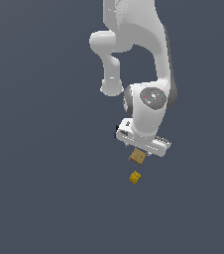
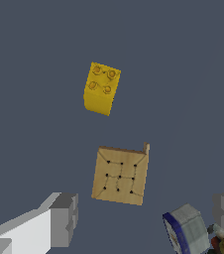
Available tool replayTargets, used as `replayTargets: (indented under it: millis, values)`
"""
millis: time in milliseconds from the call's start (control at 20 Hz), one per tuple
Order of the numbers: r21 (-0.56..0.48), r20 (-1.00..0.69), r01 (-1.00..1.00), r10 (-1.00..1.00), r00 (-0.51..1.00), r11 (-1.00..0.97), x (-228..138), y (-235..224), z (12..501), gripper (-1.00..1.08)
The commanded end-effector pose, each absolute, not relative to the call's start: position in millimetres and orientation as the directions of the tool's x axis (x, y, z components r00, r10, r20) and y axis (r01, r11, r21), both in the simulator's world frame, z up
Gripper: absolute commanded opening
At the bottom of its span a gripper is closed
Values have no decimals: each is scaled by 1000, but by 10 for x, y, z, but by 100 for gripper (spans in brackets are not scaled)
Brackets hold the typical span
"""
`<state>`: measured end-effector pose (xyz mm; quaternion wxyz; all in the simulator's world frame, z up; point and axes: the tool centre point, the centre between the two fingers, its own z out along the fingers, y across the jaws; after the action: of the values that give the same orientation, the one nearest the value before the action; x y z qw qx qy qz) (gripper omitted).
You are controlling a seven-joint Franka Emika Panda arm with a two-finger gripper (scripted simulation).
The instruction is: Pick up a designated object from a clutter of objects.
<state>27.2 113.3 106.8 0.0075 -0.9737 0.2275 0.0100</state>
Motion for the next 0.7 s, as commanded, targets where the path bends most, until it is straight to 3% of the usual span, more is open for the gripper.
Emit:
replayTargets:
  millis: [0, 650]
  values:
    - [-7, -16, -483, -483, 876, -876, 262, 1177, 918, 100]
    - [0, -2, -555, -555, 832, -832, 219, 1254, 617, 100]
